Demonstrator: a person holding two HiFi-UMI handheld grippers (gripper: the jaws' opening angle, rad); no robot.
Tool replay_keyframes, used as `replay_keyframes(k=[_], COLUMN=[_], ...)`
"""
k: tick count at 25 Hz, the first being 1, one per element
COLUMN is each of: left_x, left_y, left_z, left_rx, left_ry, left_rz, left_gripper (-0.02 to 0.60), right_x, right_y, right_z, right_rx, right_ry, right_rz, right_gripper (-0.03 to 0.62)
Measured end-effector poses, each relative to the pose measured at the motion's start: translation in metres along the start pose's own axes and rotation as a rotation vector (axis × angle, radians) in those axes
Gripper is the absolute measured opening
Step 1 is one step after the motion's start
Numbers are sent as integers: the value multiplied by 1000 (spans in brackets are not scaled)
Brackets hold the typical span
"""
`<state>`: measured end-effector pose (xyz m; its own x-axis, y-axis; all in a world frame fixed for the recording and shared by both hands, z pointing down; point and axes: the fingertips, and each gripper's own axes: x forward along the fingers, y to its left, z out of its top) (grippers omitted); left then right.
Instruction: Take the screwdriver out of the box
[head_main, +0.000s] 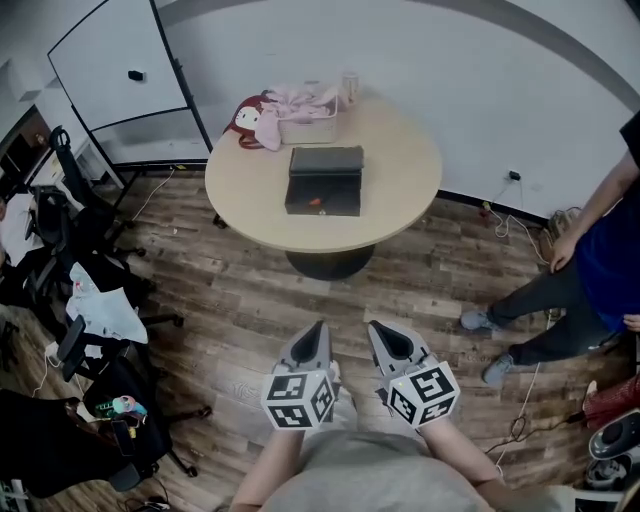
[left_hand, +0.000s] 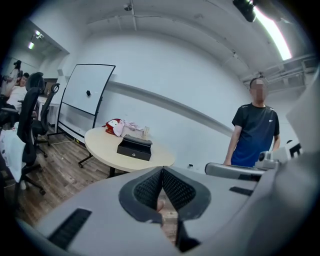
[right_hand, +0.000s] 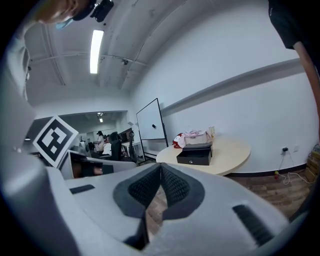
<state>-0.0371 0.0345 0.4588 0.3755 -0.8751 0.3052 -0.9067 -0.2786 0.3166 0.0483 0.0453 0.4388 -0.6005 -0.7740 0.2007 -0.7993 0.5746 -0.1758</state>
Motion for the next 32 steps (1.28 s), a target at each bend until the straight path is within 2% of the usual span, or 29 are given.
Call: replay_keyframes(k=[10,18,32], left_x=[87,153,219], left_y=[64,105,136], left_z=[55,90,90], left_rx=[0,15,2], left_ry=[33,32,128], left_rz=[-14,-37,-84], left_gripper=[5,5,5], right_x=[120,190,237], right_y=[-34,-66,-106], right_z=[46,67,64], right_rx=[-30,-22,29], right_ry=[-6,-31,2], right_rz=[22,-11,-85], right_gripper=[2,2,0])
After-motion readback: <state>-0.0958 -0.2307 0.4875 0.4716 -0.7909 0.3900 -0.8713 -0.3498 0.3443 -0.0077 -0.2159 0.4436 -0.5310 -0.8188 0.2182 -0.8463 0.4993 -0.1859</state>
